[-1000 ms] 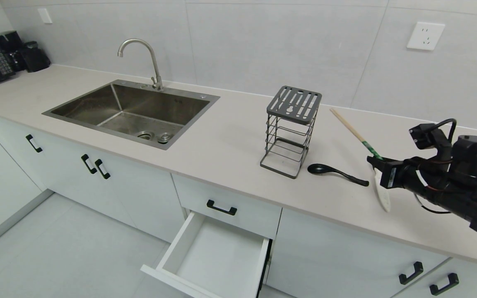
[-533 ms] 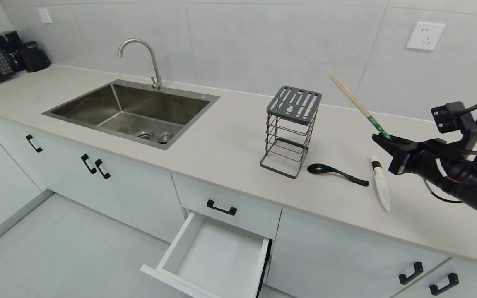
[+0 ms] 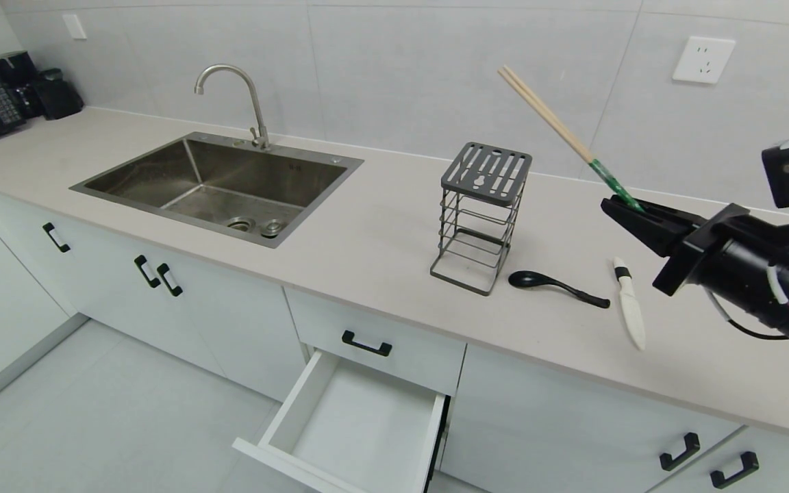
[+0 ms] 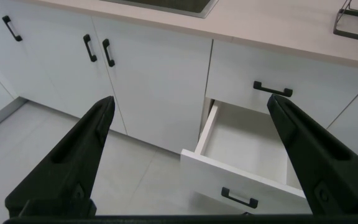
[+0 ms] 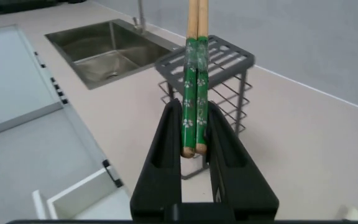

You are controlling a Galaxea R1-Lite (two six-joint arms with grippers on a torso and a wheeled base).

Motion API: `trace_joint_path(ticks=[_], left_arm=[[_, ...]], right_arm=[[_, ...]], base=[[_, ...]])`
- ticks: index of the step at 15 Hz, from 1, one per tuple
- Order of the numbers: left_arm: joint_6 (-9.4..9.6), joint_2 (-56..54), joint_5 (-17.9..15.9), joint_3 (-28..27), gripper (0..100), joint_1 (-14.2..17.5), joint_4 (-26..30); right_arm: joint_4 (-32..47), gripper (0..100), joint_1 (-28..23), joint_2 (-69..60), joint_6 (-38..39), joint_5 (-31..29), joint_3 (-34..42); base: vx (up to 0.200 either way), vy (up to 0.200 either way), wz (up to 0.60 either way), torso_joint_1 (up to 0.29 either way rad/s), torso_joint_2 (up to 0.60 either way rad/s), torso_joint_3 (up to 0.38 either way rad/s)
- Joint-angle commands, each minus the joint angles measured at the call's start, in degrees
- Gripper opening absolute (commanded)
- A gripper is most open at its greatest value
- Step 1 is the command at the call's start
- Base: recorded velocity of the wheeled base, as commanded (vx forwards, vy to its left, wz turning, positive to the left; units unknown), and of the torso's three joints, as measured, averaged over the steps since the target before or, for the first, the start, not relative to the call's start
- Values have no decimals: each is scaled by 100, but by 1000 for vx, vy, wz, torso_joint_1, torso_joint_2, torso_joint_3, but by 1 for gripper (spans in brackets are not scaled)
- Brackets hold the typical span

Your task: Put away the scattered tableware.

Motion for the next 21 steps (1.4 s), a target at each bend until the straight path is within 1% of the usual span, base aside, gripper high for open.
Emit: trace_joint_path(ticks=[1, 5, 6, 7, 8, 12, 16, 21], left_arm=[[-1, 7, 2, 0, 100, -5, 0], [-1, 7, 2, 0, 100, 4, 0], [-1, 7, 2, 0, 100, -5, 0], [-1, 7, 2, 0, 100, 4, 0], [-1, 7, 2, 0, 100, -5, 0], [-1, 7, 2, 0, 100, 4, 0], [-1, 7, 2, 0, 100, 4, 0], [7, 7, 2, 0, 100, 4, 0]], right_arm=[[-2, 0, 324, -100, -1, 3, 138], [-11, 0, 851, -91, -1, 3, 366], [-28, 0, 1106, -91, -1, -5, 560], [-37, 0, 1255, -91, -1, -5, 647], [-46, 0, 1317, -91, -1, -5, 665], [-37, 0, 1994, -65, -28, -5, 744], [-46, 0, 2407, 313, -353, -5, 691], [-63, 0, 2627, 981, -379, -14, 551]], base=[[0, 0, 0, 0, 0, 0], [0, 0, 0, 0, 0, 0], [0, 0, 0, 0, 0, 0], [0, 0, 0, 0, 0, 0], [0, 0, 0, 0, 0, 0], [0, 0, 0, 0, 0, 0], [0, 0, 0, 0, 0, 0], [0, 0, 0, 0, 0, 0]])
